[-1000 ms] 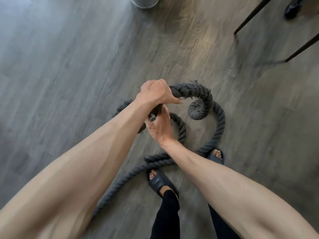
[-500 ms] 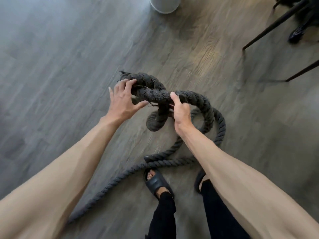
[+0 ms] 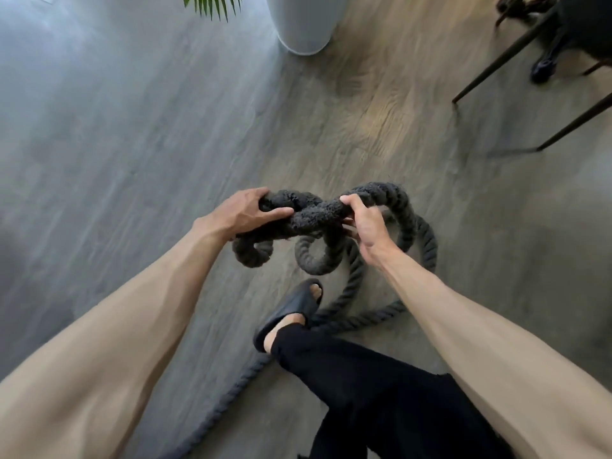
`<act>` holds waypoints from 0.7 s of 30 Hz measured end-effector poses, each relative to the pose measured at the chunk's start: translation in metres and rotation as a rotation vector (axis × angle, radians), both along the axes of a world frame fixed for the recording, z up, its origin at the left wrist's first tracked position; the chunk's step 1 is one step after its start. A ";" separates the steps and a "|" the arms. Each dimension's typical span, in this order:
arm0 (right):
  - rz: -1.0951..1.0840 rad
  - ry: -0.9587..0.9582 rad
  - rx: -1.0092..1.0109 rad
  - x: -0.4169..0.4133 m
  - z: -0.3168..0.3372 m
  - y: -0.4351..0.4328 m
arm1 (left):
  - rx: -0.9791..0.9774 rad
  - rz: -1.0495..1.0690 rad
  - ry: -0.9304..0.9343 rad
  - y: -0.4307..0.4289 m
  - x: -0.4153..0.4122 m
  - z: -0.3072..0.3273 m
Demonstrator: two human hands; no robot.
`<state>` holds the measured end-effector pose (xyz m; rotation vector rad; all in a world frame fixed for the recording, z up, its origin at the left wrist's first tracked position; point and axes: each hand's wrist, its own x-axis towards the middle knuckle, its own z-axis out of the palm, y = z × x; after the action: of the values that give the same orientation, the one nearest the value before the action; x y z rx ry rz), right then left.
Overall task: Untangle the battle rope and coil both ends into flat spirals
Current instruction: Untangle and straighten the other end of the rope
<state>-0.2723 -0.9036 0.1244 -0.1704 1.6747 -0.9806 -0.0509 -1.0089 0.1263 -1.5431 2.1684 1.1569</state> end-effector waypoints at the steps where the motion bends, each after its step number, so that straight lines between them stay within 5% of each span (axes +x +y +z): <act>1: -0.058 0.002 0.015 0.007 -0.003 -0.007 | -0.054 -0.010 -0.052 -0.002 0.000 -0.002; 5: -0.275 -0.038 0.066 0.036 -0.024 -0.044 | -0.259 0.008 -0.224 -0.013 0.006 -0.018; 9: -0.441 -0.124 0.125 0.051 -0.052 -0.088 | -0.115 0.320 -0.308 -0.066 0.040 -0.034; 16: -0.685 -0.101 0.300 0.081 -0.069 -0.136 | 0.082 0.980 -0.194 -0.153 0.145 -0.037; 21: -0.660 -0.042 0.372 0.124 -0.068 -0.179 | 0.090 1.323 -0.095 -0.194 0.226 -0.017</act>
<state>-0.1479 -1.0830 0.0562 0.6845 1.8784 -1.1057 0.1750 -1.2025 0.1090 -2.9553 0.7957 1.3128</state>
